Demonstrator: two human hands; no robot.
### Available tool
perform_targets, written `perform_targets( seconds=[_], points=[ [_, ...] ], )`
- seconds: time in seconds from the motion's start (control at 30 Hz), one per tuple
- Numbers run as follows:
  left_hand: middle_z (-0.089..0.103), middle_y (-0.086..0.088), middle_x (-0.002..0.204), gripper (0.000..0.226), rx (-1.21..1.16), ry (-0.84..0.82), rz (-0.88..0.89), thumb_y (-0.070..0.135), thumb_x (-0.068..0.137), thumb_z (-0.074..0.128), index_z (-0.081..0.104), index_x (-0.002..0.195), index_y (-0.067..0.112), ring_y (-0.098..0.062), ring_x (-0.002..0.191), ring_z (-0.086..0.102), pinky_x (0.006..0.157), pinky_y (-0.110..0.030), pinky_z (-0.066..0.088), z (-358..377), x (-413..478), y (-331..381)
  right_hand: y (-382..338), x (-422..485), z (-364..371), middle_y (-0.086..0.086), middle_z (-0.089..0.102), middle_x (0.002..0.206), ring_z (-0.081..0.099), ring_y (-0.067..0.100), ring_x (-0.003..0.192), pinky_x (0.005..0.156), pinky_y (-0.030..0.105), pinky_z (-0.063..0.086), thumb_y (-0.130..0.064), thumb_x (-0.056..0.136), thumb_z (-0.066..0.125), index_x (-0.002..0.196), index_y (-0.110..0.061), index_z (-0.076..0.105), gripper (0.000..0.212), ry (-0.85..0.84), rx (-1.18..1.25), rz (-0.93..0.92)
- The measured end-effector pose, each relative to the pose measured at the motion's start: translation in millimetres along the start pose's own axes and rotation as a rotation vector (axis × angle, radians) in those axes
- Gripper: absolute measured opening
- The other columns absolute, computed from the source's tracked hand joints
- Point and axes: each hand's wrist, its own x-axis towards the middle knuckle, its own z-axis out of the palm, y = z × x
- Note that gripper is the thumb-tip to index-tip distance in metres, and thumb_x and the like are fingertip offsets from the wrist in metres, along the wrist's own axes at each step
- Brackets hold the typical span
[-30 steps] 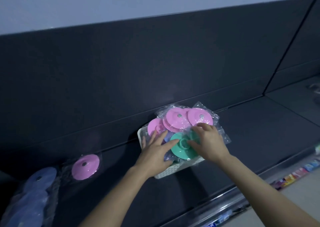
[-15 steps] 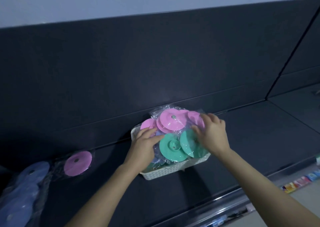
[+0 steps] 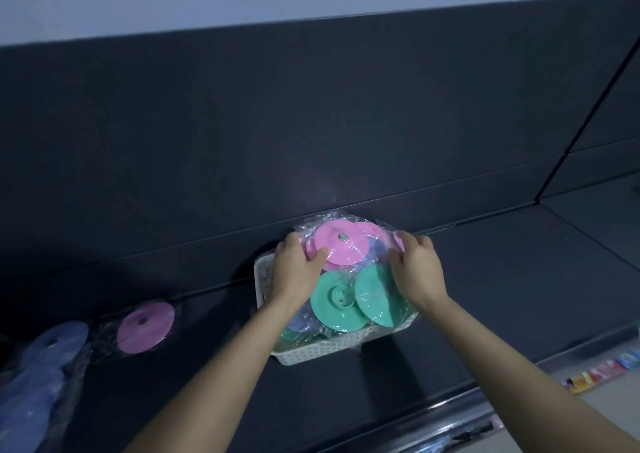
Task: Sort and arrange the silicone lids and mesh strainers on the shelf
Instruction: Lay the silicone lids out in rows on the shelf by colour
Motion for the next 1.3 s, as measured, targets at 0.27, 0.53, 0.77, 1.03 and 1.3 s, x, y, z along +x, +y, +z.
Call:
perform_targets(
  seconds=[0.27,0.53,0.77,1.03,1.3],
  points=[
    [0.050,-0.002,0.101,0.063,-0.078,0.040,-0.173,0.028,0.076,0.079,0.045,0.119,-0.002,-0.018,0.087,0.049,0.071,-0.026,0.039,9.7,18.1,12.4,5.0,35.8,-2.7,0.009,0.058,0.071,0.058,0.027,0.069,0.059,0.026,0.039,-0.020,0.085,0.055,0.059,-0.011,0.055,0.028,-0.152,-0.016,0.282],
    [0.059,0.000,0.074,0.021,-0.135,0.072,-0.198,0.025,0.088,0.062,0.053,0.073,0.013,-0.024,0.073,0.056,0.069,-0.035,0.047,14.3,29.9,0.2,24.8,41.8,-4.6,0.009,0.060,0.063,0.050,0.028,0.059,0.049,0.030,0.034,-0.031,0.092,0.054,0.066,-0.005,0.062,0.038,0.086,0.122,0.292],
    [0.057,-0.002,0.081,0.017,-0.064,0.159,-0.139,0.020,0.096,0.049,0.053,0.087,0.006,-0.021,0.075,0.052,0.062,-0.026,0.030,13.7,25.4,-2.0,6.1,15.3,-17.9,0.008,0.062,0.075,0.055,0.029,0.069,0.060,0.036,0.042,-0.014,0.094,0.040,0.086,-0.008,0.055,0.018,0.317,0.247,0.130],
    [0.058,-0.001,0.083,0.017,-0.089,0.178,-0.111,0.020,0.097,0.048,0.054,0.091,0.005,-0.019,0.074,0.051,0.063,-0.026,0.030,13.2,18.6,-7.5,3.5,-25.2,19.9,0.011,0.063,0.119,0.058,0.039,0.101,0.085,0.041,0.047,-0.008,0.094,0.043,0.120,-0.010,0.054,0.028,0.115,0.080,-0.025],
    [0.057,0.004,0.076,0.011,-0.052,0.203,-0.004,0.020,0.095,0.051,0.053,0.090,0.011,-0.027,0.081,0.059,0.077,-0.040,0.049,9.6,16.0,-21.7,4.8,-1.6,16.6,0.015,0.062,0.106,0.051,0.037,0.093,0.074,0.040,0.036,-0.013,0.088,0.045,0.101,-0.004,0.054,0.017,0.123,-0.112,-0.060]
  ],
)
